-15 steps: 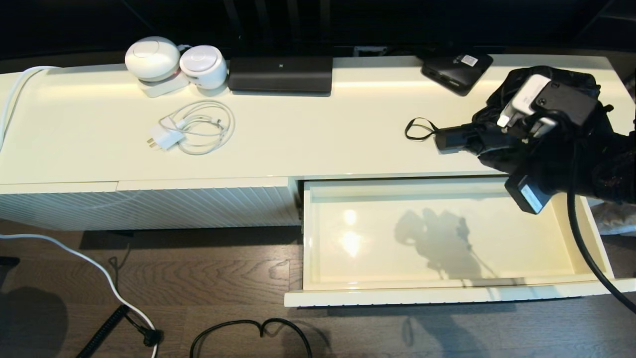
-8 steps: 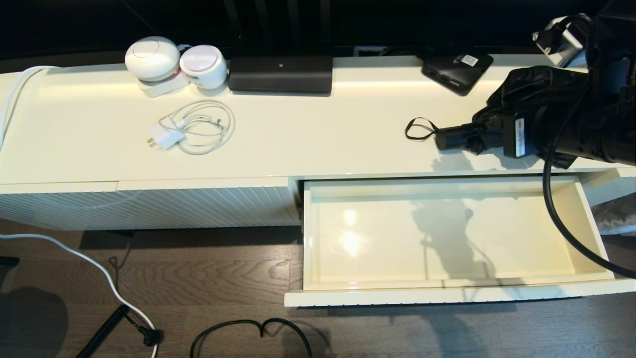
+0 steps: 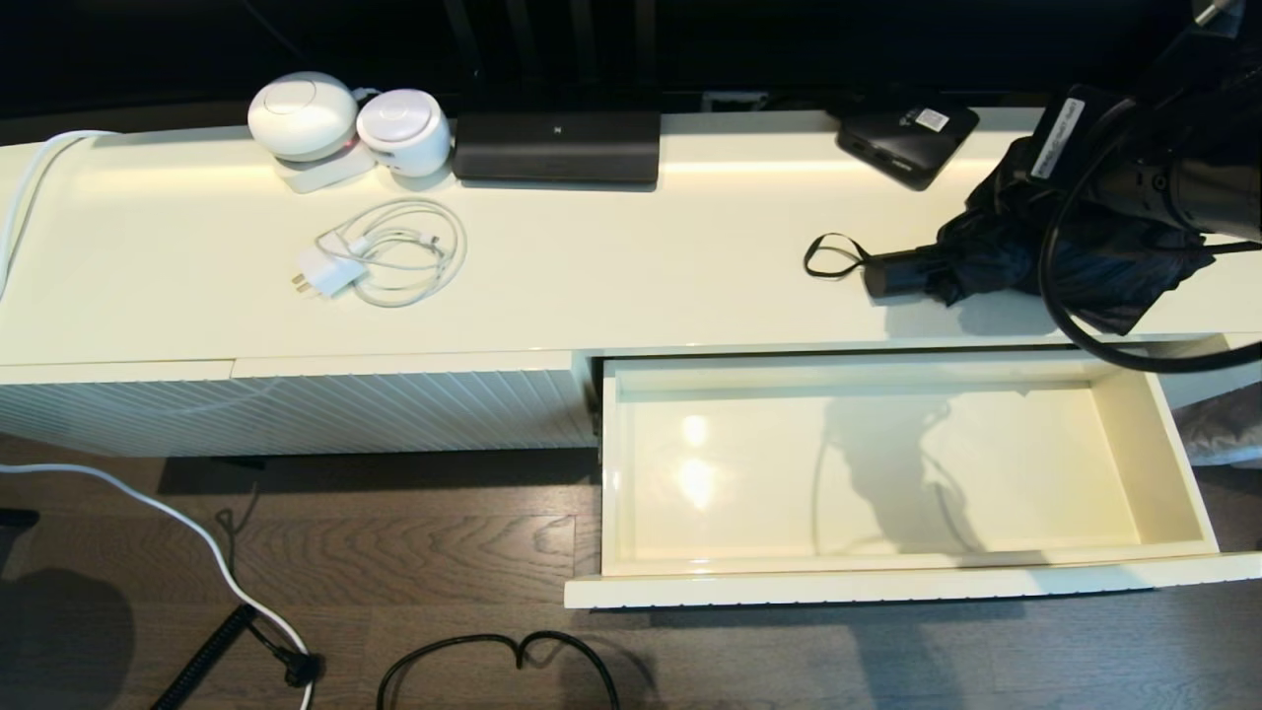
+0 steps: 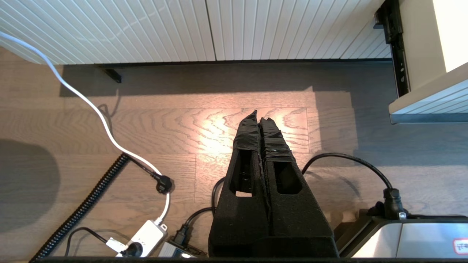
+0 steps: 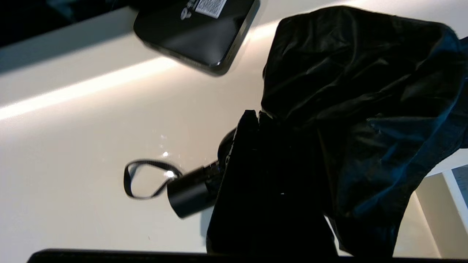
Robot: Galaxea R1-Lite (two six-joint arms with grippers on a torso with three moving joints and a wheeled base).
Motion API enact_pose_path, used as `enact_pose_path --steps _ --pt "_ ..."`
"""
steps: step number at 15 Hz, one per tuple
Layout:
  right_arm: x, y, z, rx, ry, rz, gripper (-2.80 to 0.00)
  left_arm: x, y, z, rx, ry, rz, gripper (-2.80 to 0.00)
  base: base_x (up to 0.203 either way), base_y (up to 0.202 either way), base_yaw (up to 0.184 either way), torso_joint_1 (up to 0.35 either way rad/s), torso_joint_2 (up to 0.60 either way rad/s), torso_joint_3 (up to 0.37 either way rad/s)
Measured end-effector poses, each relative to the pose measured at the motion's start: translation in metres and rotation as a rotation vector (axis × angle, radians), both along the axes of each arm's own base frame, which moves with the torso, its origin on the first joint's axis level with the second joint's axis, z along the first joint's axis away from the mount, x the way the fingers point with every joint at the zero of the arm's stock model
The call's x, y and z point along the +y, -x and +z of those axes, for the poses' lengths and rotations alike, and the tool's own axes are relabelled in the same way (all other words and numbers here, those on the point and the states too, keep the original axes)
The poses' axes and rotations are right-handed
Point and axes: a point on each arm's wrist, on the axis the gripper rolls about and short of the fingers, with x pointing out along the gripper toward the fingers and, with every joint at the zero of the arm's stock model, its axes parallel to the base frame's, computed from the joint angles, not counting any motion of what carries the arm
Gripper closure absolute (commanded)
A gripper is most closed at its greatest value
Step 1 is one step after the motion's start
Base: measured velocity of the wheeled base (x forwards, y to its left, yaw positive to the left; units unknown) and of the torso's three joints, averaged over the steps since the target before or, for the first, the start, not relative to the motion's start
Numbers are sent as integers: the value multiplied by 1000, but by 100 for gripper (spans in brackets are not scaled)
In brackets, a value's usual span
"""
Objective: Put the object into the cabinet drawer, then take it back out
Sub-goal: Put the umbrella in the drawer
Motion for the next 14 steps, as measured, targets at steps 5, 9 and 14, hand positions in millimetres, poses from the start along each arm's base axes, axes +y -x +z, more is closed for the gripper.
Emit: enact_pose_path --steps 5,9,14 --pt "17 -8 0 39 -169 -136 0 0 0 0 0 0 0 0 0 0 0 0 0 0" --pt "33 -4 -5 108 -317 -123 -280 0 0 0 0 0 0 0 0 0 0 0 0 0" --pt "47 -8 -14 191 -488 -138 -280 0 0 0 0 -1 0 0 0 0 0 0 0 0"
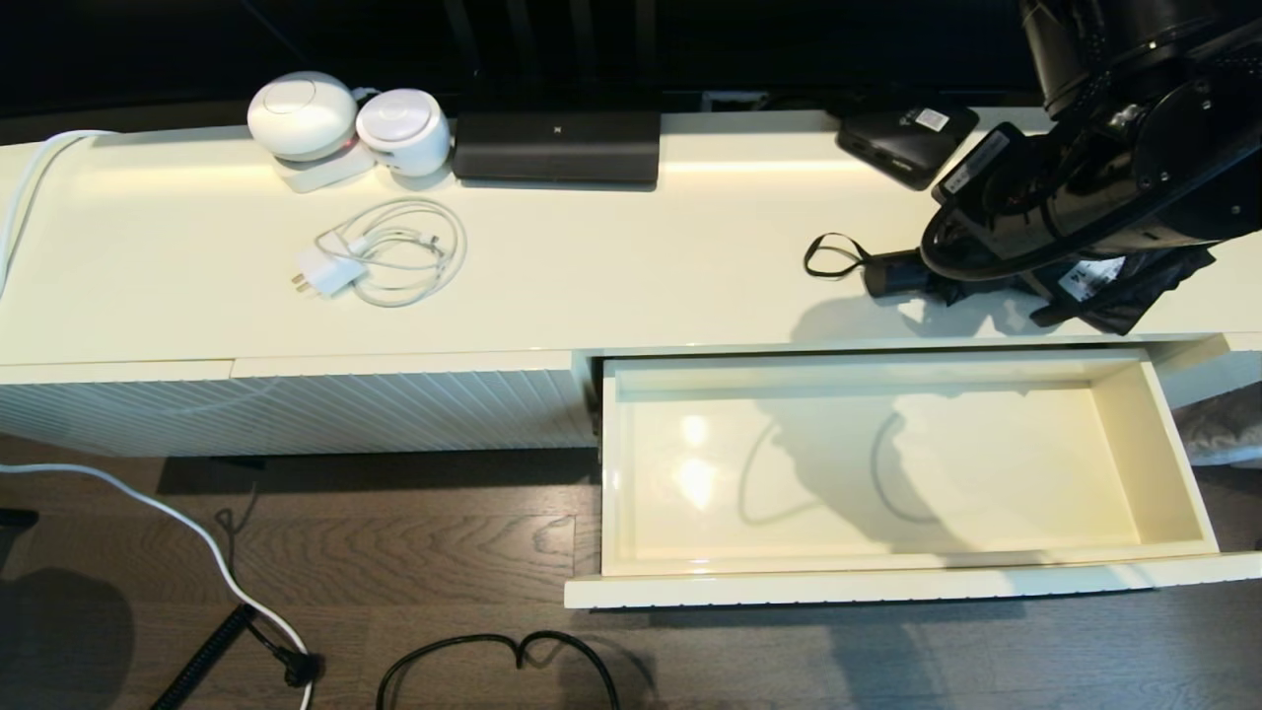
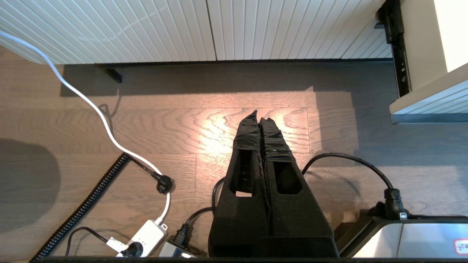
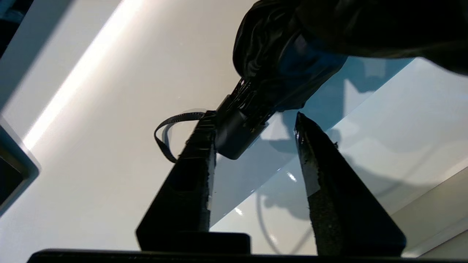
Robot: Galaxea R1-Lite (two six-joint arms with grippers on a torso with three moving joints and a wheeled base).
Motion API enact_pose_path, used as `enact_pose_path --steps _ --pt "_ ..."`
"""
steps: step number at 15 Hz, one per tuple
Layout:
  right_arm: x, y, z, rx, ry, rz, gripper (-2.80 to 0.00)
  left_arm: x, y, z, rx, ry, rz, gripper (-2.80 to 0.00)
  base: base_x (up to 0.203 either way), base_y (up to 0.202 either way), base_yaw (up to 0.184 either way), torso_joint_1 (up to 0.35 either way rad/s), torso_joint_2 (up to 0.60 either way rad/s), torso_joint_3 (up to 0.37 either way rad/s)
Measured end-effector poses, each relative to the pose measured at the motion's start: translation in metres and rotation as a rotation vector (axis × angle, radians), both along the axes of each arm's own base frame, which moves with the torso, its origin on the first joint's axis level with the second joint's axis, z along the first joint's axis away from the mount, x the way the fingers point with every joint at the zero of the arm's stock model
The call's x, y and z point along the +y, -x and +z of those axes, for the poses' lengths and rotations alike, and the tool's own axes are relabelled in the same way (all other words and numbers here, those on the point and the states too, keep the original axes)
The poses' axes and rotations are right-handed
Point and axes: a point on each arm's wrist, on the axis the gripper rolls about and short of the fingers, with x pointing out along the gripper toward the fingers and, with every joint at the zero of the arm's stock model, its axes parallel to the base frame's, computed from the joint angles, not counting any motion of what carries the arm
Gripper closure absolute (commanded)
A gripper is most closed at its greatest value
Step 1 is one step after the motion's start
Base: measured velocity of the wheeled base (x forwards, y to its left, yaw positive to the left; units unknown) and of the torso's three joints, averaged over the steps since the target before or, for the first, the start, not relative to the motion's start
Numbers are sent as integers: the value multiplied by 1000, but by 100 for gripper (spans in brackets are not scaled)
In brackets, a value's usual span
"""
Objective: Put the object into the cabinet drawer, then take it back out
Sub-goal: Put the umbrella in the drawer
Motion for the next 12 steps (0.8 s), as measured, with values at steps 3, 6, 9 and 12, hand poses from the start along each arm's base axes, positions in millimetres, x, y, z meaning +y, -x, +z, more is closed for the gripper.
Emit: enact_pose_path --steps 3,6,9,12 --pt "2 -14 -13 29 -54 -44 -280 0 0 0 -1 0 0 0 0 0 0 0 0 0" --pt "-7 -24 -24 80 -109 -126 -280 0 0 0 -1 0 0 0 0 0 0 0 0 0" --pt "-15 -31 -25 81 -121 -153 -280 0 0 0 0 0 0 0 0 0 0 0 0 0" --pt "-27 -39 -23 64 -145 -177 -280 0 0 0 0 0 0 0 0 0 0 0 0 0"
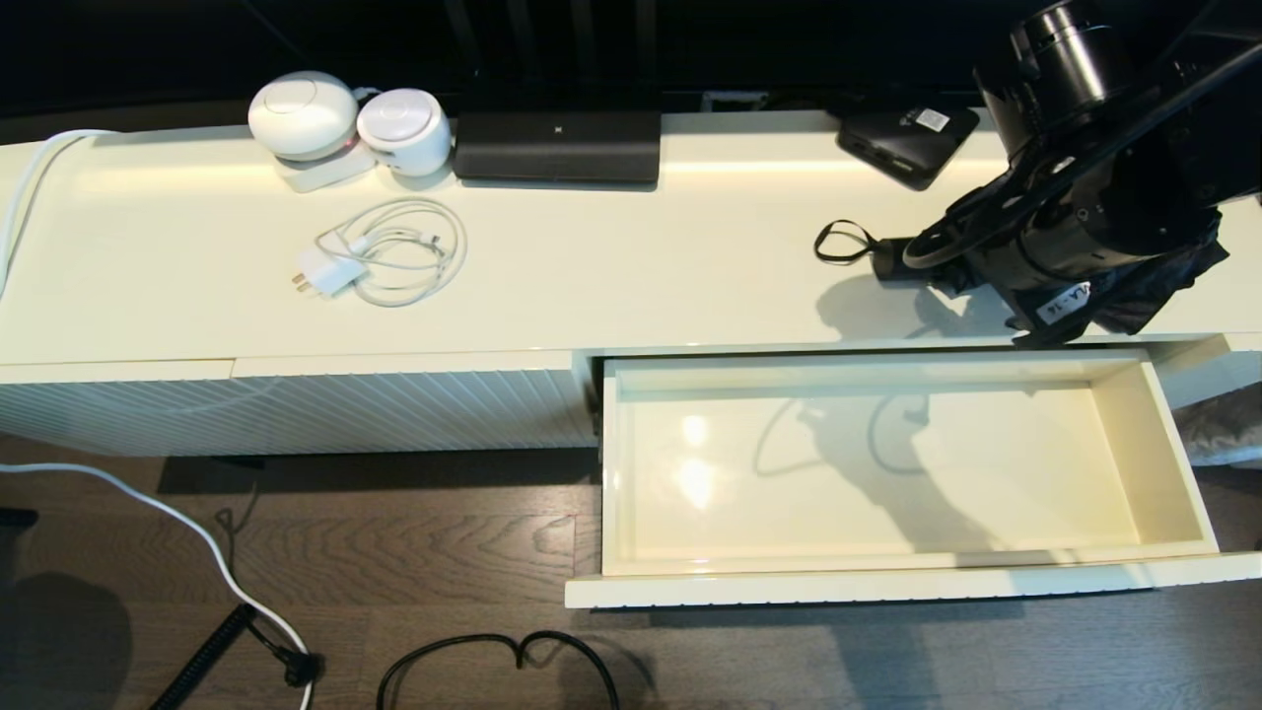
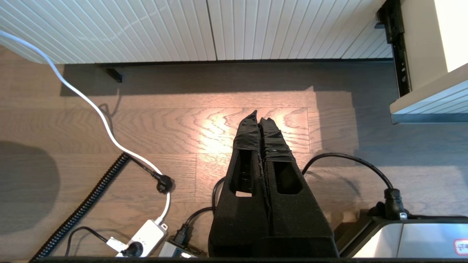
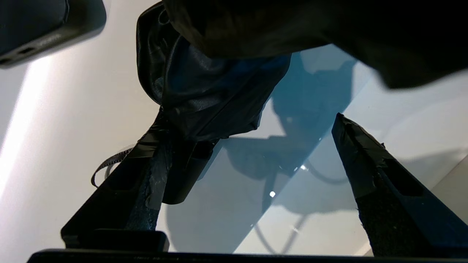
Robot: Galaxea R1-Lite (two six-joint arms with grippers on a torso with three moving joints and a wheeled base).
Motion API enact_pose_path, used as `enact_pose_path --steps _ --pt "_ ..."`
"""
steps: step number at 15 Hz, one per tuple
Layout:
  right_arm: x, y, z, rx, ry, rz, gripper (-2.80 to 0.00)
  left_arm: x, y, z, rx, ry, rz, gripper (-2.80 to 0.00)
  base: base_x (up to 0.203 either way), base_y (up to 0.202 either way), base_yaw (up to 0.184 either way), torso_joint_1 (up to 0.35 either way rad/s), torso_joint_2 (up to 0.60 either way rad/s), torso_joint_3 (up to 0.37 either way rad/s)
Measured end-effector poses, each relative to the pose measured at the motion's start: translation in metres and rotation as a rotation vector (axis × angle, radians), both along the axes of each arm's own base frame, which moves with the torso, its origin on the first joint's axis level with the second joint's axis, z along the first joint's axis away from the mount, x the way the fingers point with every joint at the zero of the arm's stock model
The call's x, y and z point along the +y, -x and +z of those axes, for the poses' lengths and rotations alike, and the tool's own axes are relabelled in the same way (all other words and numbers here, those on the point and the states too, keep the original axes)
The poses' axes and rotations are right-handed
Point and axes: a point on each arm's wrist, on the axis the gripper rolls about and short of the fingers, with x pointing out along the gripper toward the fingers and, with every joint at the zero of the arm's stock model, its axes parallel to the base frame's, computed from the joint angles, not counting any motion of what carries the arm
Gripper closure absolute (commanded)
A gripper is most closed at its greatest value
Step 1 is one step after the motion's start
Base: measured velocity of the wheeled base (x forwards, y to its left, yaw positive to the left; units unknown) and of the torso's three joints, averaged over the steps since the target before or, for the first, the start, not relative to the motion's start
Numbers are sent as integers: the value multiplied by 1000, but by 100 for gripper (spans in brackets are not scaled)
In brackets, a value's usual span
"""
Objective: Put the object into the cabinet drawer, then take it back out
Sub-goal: Put the umbrella in the drawer
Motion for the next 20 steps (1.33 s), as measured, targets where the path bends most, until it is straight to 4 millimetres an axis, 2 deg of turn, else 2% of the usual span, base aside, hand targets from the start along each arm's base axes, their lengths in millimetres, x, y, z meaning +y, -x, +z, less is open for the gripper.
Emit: enact_pose_path --steps 5,10,12,20 --pt "-1 2 8 -30 -32 34 -280 0 0 0 1 0 0 0 0 0 0 0 0 0" --pt "9 31 28 -83 -43 115 -280 0 0 0 -1 0 0 0 0 0 0 0 0 0" --pt "7 35 34 -110 -53 116 -280 0 0 0 0 0 0 0 0 0 0 0 0 0" --pt "-24 -5 25 -165 -78 -33 -280 0 0 0 0 -1 0 0 0 0 0 0 0 0"
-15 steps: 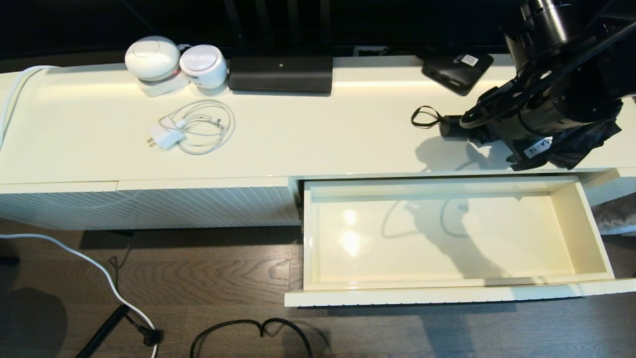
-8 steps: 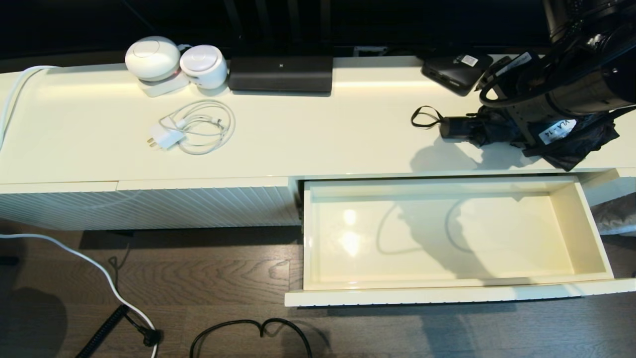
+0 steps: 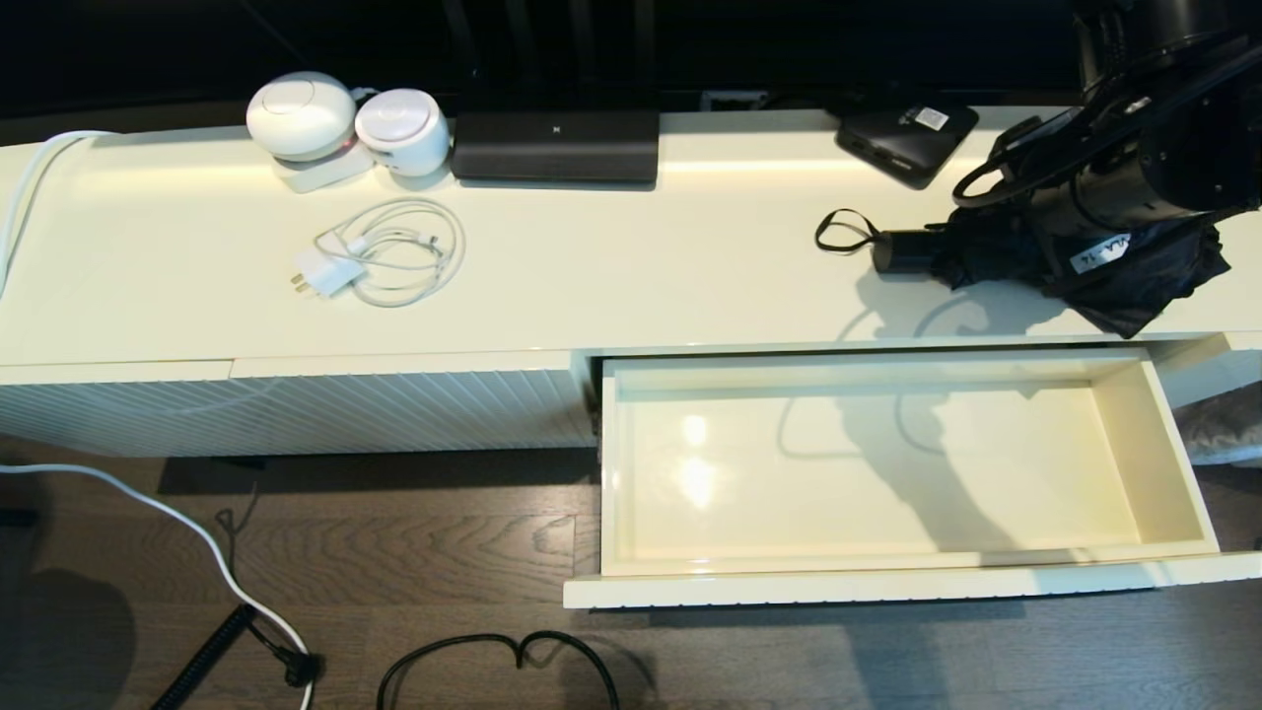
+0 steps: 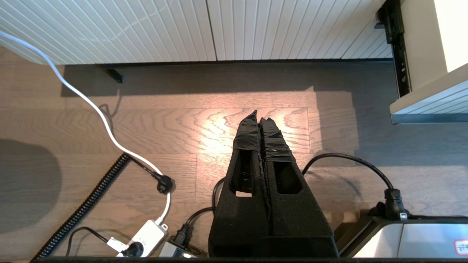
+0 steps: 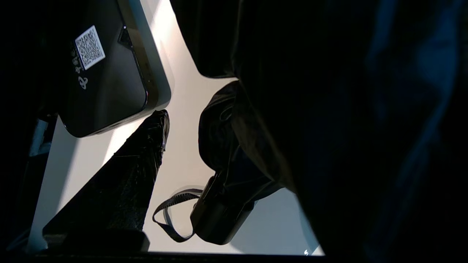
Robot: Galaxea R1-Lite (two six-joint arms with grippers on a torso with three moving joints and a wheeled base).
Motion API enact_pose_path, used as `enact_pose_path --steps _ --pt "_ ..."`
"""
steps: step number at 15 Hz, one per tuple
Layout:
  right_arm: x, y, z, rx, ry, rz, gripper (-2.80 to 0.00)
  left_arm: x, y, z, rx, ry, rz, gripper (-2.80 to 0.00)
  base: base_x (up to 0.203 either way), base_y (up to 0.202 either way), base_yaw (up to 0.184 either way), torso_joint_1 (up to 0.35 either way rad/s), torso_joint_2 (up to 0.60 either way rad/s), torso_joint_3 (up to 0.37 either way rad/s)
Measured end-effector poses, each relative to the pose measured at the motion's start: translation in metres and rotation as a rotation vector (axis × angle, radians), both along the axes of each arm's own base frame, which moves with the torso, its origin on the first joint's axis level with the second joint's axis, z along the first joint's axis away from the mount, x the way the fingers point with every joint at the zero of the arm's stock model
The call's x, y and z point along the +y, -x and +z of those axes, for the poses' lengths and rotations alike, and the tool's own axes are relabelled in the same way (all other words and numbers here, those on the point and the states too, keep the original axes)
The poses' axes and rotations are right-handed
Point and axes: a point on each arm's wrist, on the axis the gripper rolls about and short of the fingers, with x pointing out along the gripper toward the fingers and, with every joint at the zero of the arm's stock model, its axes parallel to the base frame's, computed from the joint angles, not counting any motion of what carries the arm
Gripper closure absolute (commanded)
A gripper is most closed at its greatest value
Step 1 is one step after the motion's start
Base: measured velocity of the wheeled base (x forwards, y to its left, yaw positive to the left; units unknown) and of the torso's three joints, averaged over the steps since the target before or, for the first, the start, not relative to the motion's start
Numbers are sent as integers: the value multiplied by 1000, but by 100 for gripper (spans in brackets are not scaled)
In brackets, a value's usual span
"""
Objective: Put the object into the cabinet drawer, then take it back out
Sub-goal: Put the umbrella in the drawer
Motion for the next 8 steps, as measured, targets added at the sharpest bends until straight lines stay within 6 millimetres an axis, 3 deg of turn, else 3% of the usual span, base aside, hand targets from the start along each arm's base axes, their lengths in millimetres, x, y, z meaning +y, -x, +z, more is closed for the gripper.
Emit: enact_pose_path --steps 8 --pt "3 -16 -12 15 -5 7 -280 0 0 0 0 1 0 0 0 0 0 0 0 0"
